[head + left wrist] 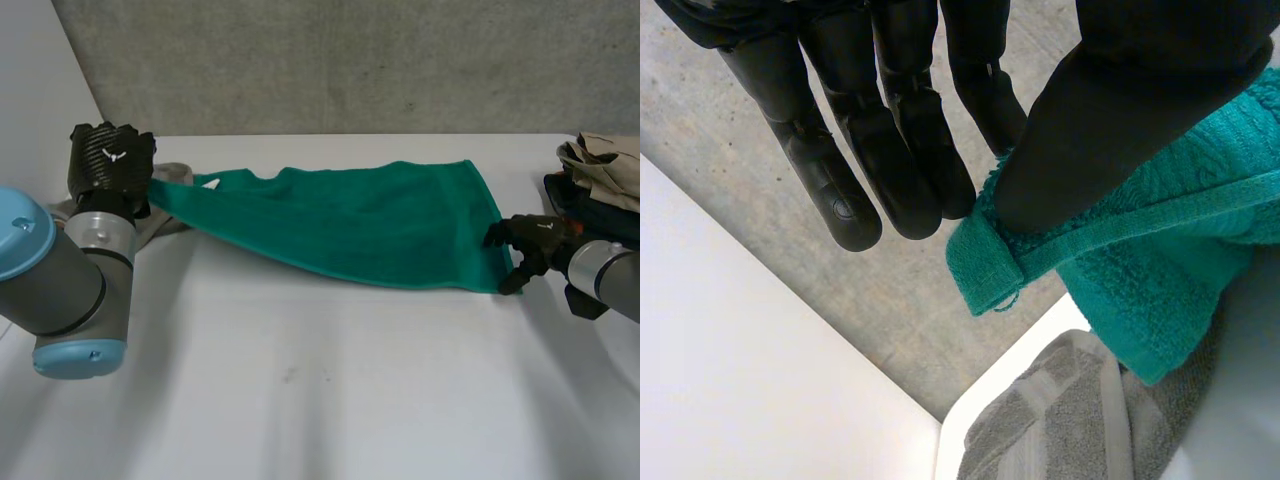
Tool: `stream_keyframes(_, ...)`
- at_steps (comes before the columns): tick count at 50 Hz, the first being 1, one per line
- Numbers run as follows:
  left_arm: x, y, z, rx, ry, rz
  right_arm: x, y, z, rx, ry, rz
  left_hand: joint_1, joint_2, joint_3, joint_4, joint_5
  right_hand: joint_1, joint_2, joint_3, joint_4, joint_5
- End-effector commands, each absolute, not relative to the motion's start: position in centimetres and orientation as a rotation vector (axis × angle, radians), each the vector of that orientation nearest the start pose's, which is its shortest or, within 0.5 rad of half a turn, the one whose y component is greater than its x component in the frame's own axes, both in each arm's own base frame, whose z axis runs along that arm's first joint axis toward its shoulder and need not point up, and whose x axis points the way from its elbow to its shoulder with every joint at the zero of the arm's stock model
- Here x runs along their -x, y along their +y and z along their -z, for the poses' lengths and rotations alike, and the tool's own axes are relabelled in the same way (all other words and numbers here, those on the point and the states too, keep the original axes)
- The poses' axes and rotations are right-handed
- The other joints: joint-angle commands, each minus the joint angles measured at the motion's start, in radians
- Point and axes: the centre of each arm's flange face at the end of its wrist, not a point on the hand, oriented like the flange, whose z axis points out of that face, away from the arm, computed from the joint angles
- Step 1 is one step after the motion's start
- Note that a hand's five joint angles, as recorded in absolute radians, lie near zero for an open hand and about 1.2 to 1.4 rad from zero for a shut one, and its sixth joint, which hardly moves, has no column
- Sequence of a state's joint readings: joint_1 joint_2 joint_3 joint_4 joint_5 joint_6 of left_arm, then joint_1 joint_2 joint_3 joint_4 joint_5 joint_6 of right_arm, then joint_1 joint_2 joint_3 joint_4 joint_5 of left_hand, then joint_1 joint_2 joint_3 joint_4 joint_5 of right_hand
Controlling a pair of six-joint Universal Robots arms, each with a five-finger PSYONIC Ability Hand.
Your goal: Fold the laundry.
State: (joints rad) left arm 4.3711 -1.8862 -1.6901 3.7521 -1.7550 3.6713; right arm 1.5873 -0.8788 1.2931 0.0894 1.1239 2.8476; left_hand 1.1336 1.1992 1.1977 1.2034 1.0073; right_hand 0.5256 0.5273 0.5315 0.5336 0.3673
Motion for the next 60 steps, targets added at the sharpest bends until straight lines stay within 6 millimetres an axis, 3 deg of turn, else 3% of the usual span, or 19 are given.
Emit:
stream_keyframes(1, 23.4, -31.2, -22.4, -0.605, 1.776, 2.192, -17.7, -38.7, -12.8, 0.786, 2.404, 1.537, 0.263, 0.197, 0.199, 0.193, 0.214, 0.097, 0.095, 0.091, 0.089, 0.08)
stream_keyframes(10, 23.4, -31.3, -22.4, -0.605, 1.776, 2.192, -18.6, -38.4, -11.6, 0.915, 2.422, 1.54, 0.263, 0.197, 0.199, 0.193, 0.214, 0.091, 0.089, 0.085, 0.083, 0.074)
stream_keyframes(16, 23.4, -31.2, -22.3, -0.607, 1.778, 2.191, -18.7, -38.7, -11.2, 0.924, 2.421, 1.541, 0.263, 0.197, 0.199, 0.193, 0.214, 0.126, 0.124, 0.12, 0.118, 0.11)
stream_keyframes(23, 23.5, -31.1, -22.2, -0.61, 1.781, 2.189, -19.0, -39.2, -11.6, 0.928, 2.398, 1.57, 0.263, 0.197, 0.199, 0.193, 0.214, 0.334, 0.333, 0.328, 0.326, 0.318)
stream_keyframes(39, 23.4, -31.1, -22.0, -0.593, 1.806, 2.198, -19.4, -40.4, -11.2, 0.939, 2.381, 1.599, 0.263, 0.197, 0.199, 0.193, 0.214, 0.419, 0.418, 0.414, 0.411, 0.403)
stream_keyframes(41, 23.4, -31.1, -22.1, -0.592, 1.805, 2.201, -19.4, -40.6, -11.2, 0.939, 2.378, 1.607, 0.263, 0.197, 0.199, 0.193, 0.214, 0.516, 0.514, 0.51, 0.508, 0.5)
stream_keyframes(44, 23.4, -31.1, -22.1, -0.594, 1.807, 2.197, -19.4, -40.8, -11.7, 0.945, 2.367, 1.631, 0.263, 0.197, 0.199, 0.193, 0.214, 0.869, 0.868, 0.864, 0.861, 0.853)
stream_keyframes(47, 23.4, -31.0, -22.0, -0.6, 1.816, 2.189, -19.5, -40.9, -13.0, 0.952, 2.345, 1.672, 0.263, 0.197, 0.199, 0.193, 0.214, 0.871, 0.869, 0.865, 0.863, 0.854)
stream_keyframes(52, 23.1, -30.2, -21.6, -0.651, 1.879, 2.105, -19.2, -39.1, -17.6, 1.016, 2.306, 1.768, 0.263, 0.197, 0.199, 0.193, 0.214, 0.871, 0.869, 0.865, 0.863, 0.854)
stream_keyframes(55, 22.7, -29.2, -21.2, -0.689, 1.938, 2.034, -18.7, -37.5, -19.0, 1.1, 2.33, 1.776, 0.263, 0.197, 0.199, 0.193, 0.214, 0.871, 0.869, 0.865, 0.863, 0.854)
stream_keyframes(59, 21.4, -26.9, -21.3, -0.759, 2.031, 1.881, -16.4, -34.3, -19.7, 1.298, 2.527, 1.629, 0.263, 0.197, 0.199, 0.193, 0.214, 0.871, 0.869, 0.865, 0.863, 0.854)
stream_keyframes(60, 20.9, -25.9, -21.1, -0.806, 2.06, 1.8, -15.4, -32.7, -19.6, 1.417, 2.629, 1.504, 0.263, 0.197, 0.199, 0.193, 0.214, 0.871, 0.869, 0.865, 0.863, 0.854)
